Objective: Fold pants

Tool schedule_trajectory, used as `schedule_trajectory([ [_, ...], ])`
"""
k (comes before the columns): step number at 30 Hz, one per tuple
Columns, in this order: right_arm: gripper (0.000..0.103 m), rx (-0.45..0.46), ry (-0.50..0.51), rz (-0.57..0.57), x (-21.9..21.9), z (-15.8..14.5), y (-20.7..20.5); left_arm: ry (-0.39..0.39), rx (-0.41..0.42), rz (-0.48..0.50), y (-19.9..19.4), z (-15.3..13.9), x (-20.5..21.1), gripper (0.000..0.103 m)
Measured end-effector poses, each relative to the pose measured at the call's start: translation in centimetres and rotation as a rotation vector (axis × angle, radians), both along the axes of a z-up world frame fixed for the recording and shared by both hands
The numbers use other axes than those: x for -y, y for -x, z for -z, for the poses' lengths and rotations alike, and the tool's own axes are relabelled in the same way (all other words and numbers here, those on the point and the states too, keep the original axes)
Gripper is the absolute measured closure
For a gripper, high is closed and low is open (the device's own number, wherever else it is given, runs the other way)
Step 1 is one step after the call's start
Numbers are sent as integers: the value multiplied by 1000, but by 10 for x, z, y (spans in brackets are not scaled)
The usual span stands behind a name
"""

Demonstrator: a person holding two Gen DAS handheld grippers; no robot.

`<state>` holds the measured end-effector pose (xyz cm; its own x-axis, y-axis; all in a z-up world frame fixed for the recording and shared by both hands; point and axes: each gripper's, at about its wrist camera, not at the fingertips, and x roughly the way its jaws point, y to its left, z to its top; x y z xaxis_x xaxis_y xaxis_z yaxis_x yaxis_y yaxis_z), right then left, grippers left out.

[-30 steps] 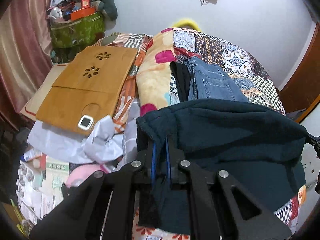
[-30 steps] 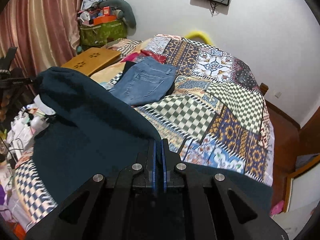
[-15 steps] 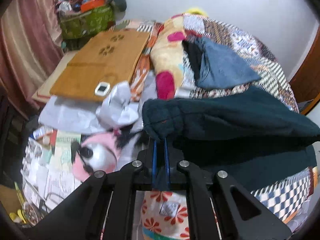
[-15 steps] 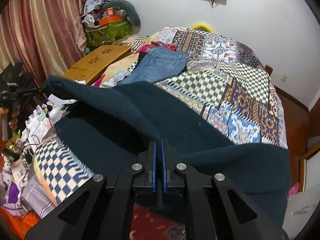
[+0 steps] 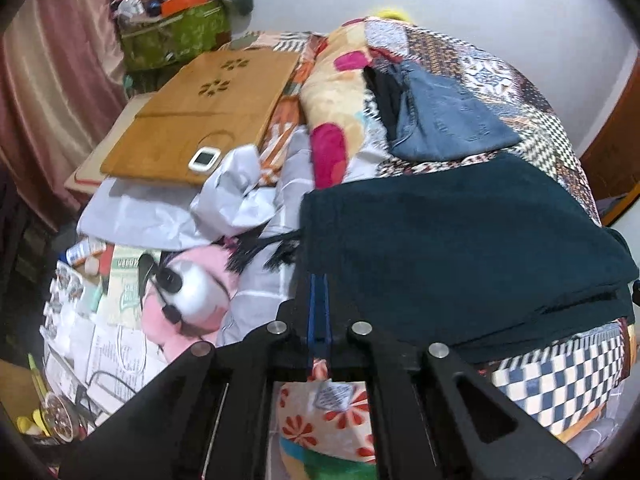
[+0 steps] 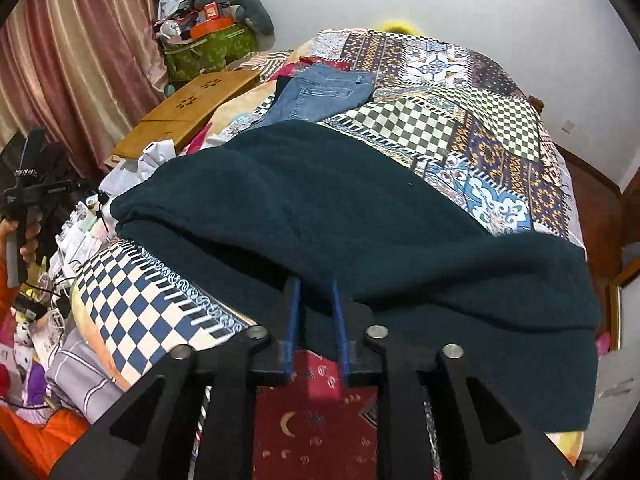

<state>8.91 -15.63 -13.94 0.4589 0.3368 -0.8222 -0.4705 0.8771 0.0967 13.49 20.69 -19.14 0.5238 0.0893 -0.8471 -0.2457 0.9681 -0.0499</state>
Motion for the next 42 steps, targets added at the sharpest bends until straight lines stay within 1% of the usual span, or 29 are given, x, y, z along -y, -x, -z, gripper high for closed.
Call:
schedule_trajectory([
  [1,68,6,2,13,6,-3,0,-4,1,5,-5,-4,5,91],
  [2,63,16,2,29,11,-6,0,-7,3,7,-9,-7,10,76],
  [3,55,26,2,43,16,-10,-1,-7,9,9,-15,-11,14,61],
  [4,51,40,5,62,24,-14,-3,-8,19,14,-19,-14,19,55],
  [5,50,56,11,84,33,-19,-6,-15,30,19,-23,-18,24,42],
  [6,48,66,16,100,39,-22,-8,-32,43,28,-30,-23,32,36],
  [8,44,90,28,156,60,-30,-17,-44,54,54,-41,-29,45,33],
  [10,37,100,33,206,79,-35,-26,-40,56,87,-55,-34,60,27],
  [12,37,102,36,262,101,-38,-37,-46,59,116,-70,-37,76,16],
  [13,37,102,44,294,113,-39,-45,-56,57,127,-77,-39,82,14],
  [14,37,103,51,320,122,-39,-50,-67,60,141,-86,-41,90,12],
  [17,36,94,74,407,155,-34,-72,-88,70,165,-107,-44,107,11],
  [20,36,65,96,495,191,-24,-99,-88,72,179,-131,-44,120,11],
  [26,36,4,91,625,240,0,-146,-107,60,200,-176,-32,142,11],
  [30,36,-50,97,685,262,27,-182,-120,24,232,-201,-13,154,11],
  [34,37,-124,88,735,280,61,-214,-120,-8,249,-214,6,161,11],
  [38,38,-217,63,796,298,96,-240,-119,-39,256,-223,23,164,11],
  [39,41,-235,61,810,301,103,-243,-120,-46,257,-224,27,164,11],
  [42,56,-323,40,828,308,126,-252,-122,-64,256,-226,35,165,11],
])
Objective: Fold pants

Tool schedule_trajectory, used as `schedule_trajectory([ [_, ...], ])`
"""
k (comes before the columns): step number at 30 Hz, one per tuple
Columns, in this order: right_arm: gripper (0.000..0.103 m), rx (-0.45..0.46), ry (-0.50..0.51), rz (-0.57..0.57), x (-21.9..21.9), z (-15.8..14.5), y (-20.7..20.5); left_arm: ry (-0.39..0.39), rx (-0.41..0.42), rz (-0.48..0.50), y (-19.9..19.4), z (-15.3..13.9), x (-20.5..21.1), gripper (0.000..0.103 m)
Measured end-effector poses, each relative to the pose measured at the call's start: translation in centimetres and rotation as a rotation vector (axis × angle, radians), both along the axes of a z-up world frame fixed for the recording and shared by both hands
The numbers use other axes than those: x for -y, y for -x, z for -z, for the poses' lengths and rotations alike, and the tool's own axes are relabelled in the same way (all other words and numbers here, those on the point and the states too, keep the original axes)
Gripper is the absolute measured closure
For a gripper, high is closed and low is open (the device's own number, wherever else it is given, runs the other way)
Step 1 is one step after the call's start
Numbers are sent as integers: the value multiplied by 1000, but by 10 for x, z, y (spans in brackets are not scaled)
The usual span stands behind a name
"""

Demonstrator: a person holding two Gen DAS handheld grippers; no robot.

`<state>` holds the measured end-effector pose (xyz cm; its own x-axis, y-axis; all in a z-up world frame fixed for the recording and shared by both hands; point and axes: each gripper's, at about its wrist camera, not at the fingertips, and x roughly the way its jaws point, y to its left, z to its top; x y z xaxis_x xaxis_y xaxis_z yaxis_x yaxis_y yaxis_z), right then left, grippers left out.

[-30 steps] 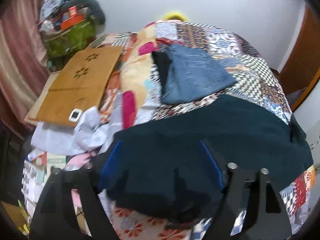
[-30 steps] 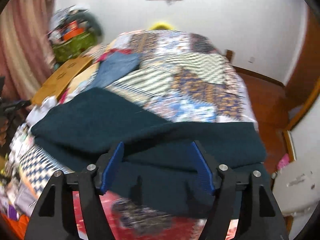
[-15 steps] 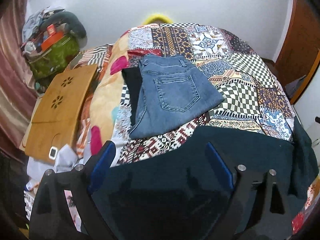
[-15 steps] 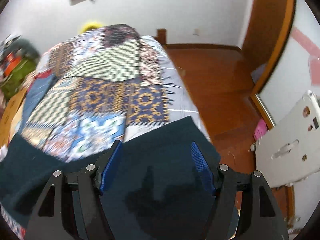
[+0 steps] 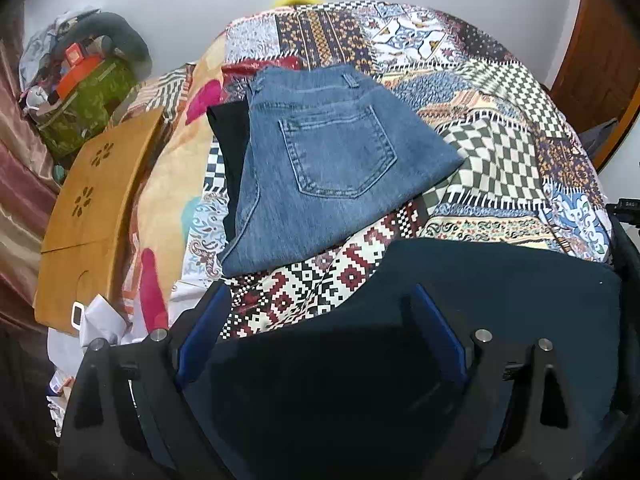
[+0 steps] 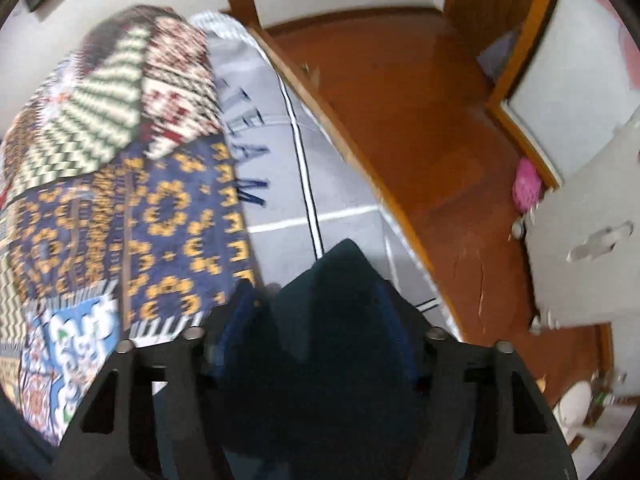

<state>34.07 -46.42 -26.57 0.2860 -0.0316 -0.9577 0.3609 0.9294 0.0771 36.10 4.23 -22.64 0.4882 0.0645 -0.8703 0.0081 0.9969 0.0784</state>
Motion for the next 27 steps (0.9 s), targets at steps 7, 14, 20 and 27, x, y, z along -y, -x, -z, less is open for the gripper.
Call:
schedule_trajectory([
  [7,83,-9,17,2,0,3,12,0,-1,13,2,-1,9,11],
  [14,96,89,21,2,-3,-36,28,22,6,78,22,-19,32,11],
  [20,96,212,44,4,14,-107,76,35,-4,138,46,-27,61,11],
  [27,96,385,73,6,45,-187,126,54,-46,208,70,-25,100,11],
])
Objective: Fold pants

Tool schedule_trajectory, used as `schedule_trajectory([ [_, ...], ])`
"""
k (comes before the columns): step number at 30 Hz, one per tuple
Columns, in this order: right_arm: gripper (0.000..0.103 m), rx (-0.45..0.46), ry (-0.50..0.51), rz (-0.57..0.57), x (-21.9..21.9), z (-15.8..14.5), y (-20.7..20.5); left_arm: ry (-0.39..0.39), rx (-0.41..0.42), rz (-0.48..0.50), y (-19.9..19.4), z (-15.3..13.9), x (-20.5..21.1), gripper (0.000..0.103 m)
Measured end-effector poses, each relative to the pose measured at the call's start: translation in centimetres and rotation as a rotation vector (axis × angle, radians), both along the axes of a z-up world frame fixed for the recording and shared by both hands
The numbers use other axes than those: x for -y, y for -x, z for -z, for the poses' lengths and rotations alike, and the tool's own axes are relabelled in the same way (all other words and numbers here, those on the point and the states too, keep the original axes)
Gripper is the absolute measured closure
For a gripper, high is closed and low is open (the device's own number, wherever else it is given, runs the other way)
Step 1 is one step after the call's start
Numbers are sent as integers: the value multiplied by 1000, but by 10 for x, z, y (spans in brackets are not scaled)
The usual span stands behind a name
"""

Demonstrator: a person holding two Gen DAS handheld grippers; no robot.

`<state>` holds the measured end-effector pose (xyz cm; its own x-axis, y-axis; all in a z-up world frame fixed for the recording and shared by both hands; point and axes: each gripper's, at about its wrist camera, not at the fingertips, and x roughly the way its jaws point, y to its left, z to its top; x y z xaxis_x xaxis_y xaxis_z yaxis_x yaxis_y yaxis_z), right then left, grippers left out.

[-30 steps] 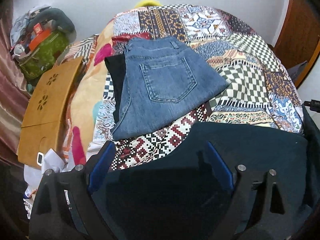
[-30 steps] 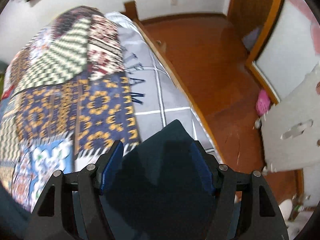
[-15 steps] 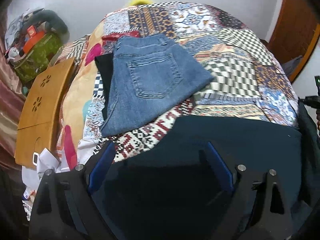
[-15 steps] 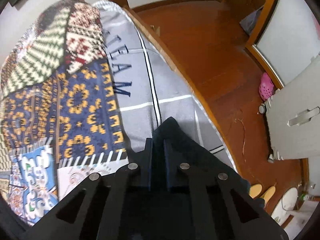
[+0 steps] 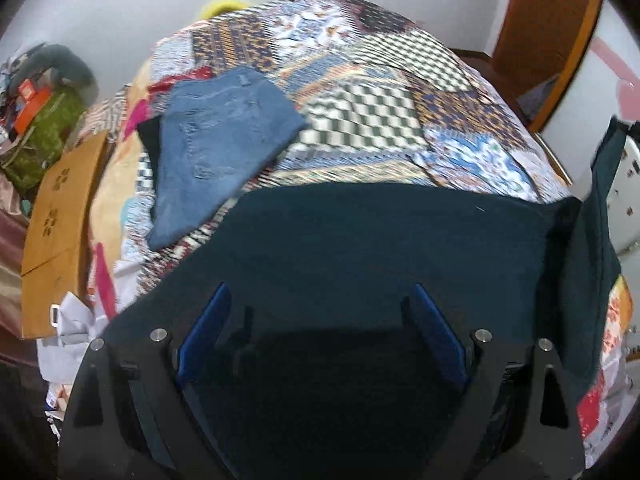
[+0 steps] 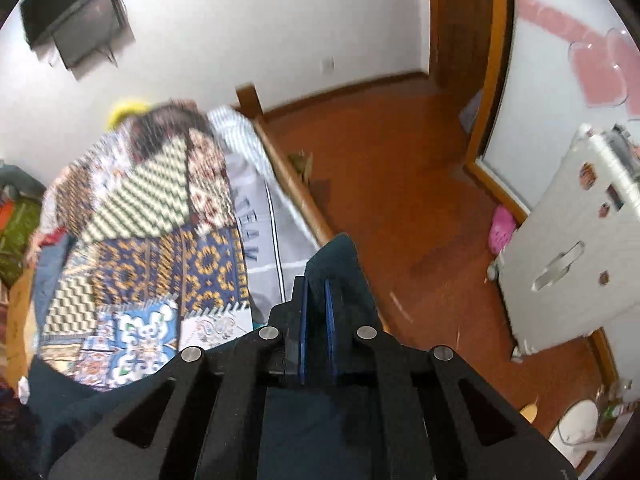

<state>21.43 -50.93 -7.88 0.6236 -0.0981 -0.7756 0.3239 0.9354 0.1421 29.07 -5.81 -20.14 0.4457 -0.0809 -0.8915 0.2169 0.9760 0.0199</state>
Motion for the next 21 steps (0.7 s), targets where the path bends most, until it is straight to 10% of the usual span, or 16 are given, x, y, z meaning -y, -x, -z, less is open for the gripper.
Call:
schedule_trajectory([
  [7,97,106,50,-13,11,-29,41,22,-53,40,18,12,37,11],
  [21,101,-168,-3,40,37,80,95,-13,-39,100,36,22,73,11],
])
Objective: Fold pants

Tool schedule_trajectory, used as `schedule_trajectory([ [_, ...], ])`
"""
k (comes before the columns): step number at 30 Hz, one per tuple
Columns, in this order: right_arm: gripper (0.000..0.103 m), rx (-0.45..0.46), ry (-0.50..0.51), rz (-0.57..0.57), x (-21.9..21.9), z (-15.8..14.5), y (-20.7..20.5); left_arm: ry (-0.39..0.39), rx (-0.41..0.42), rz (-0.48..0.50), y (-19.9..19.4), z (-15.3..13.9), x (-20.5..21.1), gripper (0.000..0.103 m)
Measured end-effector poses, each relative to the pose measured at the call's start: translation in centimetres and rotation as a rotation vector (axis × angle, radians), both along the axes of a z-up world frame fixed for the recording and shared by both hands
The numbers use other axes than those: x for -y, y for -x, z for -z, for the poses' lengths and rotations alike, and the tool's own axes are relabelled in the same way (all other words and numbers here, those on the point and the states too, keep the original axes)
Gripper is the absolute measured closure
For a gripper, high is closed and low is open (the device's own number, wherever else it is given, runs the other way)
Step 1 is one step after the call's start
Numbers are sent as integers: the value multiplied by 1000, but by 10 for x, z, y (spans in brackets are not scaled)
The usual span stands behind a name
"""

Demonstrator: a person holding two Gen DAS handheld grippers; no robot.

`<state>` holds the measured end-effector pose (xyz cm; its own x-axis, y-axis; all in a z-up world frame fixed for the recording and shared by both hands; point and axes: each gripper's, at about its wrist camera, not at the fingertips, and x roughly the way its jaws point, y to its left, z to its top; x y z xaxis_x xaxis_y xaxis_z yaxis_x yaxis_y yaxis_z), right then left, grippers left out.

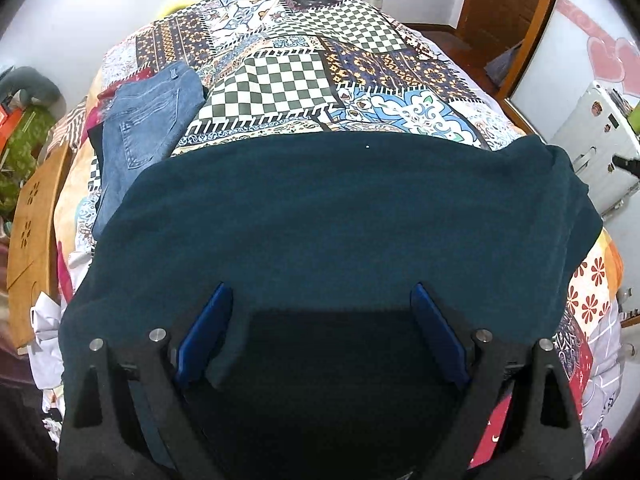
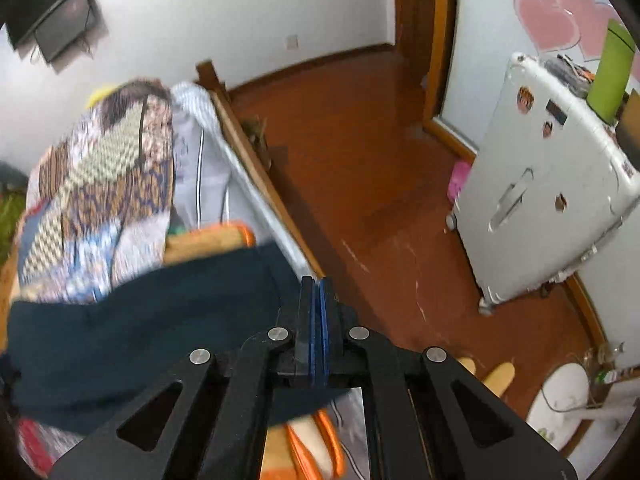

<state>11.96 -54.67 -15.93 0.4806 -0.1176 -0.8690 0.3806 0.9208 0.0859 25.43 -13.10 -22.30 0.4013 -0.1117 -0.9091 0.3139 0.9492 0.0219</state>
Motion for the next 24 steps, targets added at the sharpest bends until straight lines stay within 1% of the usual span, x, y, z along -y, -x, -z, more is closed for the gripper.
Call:
schedule_trajectory([
  [2,101,-1,17,-32,-11,-5,2,11,10,-21,-2,-3,-5,11],
  [4,101,6,59,-79,-28,-16,-1,21,34,-50,-2,-10,-12,11],
  [6,100,29,77,-126,-42,-27,-3,37,74,-87,-2,-22,-25,11],
  [8,99,63,73,-176,-63,-42,-10,50,125,-122,-1,-36,-42,11],
  [11,91,110,63,-252,-98,-59,-22,51,184,-174,0,-52,-72,11],
  [13,76,153,64,-323,-130,-70,-30,52,221,-218,1,-64,-99,11],
  [14,72,173,68,-362,-149,-75,-33,51,237,-245,2,-69,-115,11],
  [15,66,184,71,-389,-160,-77,-34,49,246,-261,2,-72,-125,11],
  [16,63,198,73,-429,-179,-80,-37,46,259,-289,3,-76,-143,11],
  [20,58,224,57,-566,-243,-84,-54,35,280,-395,5,-83,-209,11],
  [24,58,218,38,-690,-309,-77,-78,35,257,-493,7,-74,-272,11],
])
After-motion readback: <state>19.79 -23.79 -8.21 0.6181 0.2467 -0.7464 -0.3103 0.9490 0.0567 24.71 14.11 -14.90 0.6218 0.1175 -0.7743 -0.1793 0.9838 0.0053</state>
